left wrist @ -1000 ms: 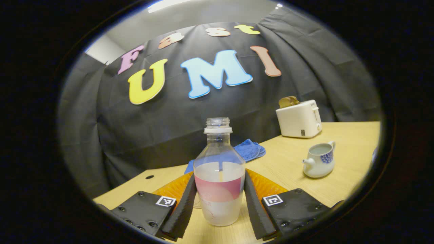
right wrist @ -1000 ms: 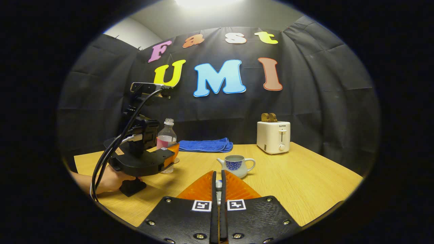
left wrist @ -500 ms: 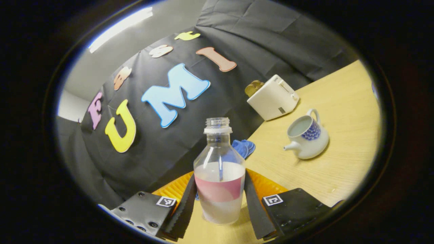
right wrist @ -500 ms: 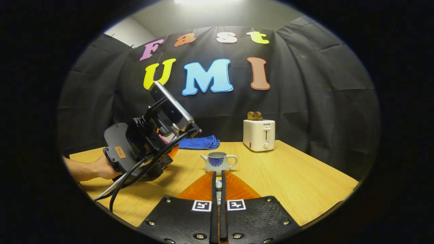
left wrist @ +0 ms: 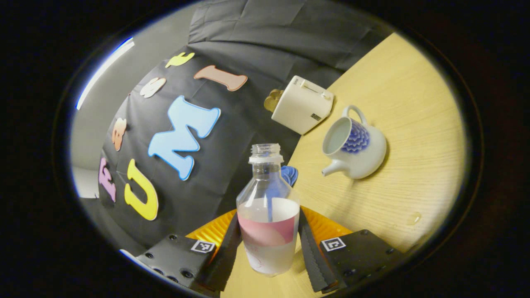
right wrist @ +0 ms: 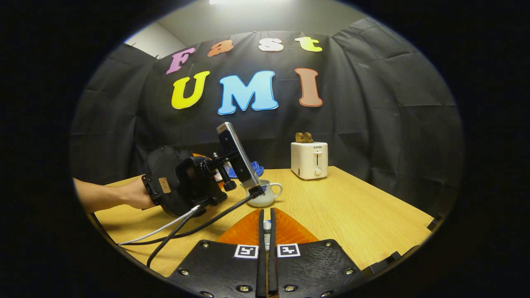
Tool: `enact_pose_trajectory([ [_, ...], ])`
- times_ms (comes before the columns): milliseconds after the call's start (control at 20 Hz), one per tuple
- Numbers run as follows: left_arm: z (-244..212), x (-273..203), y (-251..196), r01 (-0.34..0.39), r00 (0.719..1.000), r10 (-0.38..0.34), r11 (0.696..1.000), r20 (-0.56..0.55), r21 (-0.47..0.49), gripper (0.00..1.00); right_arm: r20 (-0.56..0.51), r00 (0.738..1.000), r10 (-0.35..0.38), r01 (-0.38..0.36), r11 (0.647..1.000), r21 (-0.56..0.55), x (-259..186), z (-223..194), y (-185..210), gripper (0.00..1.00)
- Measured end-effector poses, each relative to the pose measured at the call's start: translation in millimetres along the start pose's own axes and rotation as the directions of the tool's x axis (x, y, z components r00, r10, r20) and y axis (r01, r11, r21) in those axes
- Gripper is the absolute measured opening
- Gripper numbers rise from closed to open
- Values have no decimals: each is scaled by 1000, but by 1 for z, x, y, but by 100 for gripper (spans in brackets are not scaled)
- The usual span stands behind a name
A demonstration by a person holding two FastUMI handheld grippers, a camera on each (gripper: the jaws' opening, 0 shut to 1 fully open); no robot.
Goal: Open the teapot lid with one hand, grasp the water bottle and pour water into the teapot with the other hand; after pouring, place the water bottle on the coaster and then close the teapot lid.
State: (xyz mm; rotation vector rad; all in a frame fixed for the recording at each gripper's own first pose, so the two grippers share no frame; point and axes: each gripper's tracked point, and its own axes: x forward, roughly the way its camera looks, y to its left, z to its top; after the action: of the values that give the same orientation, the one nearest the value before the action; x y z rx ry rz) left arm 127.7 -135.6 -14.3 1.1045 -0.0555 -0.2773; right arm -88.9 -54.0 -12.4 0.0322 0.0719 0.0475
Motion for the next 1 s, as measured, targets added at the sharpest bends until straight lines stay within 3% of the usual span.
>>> enact_pose_trajectory([
  [450, 6, 11, -16, 43, 999, -39, 981, -25, 190, 84, -4, 1000, 4, -4, 1000, 12, -9, -1, -2, 2],
  [700, 0, 17, -24, 113, 992, -90, 937, -85, 331, 84, 0, 1000, 9, -9, 1000, 21, -11, 0, -3, 2],
  [900, 10, 19, -23, 107, 994, -88, 919, -67, 381, 84, -1, 1000, 8, -8, 1000, 23, -10, 0, -5, 2],
  [1000, 11, 22, -18, 91, 995, -64, 889, -75, 449, 83, -6, 1000, 8, -7, 1000, 26, -9, -1, -5, 2],
])
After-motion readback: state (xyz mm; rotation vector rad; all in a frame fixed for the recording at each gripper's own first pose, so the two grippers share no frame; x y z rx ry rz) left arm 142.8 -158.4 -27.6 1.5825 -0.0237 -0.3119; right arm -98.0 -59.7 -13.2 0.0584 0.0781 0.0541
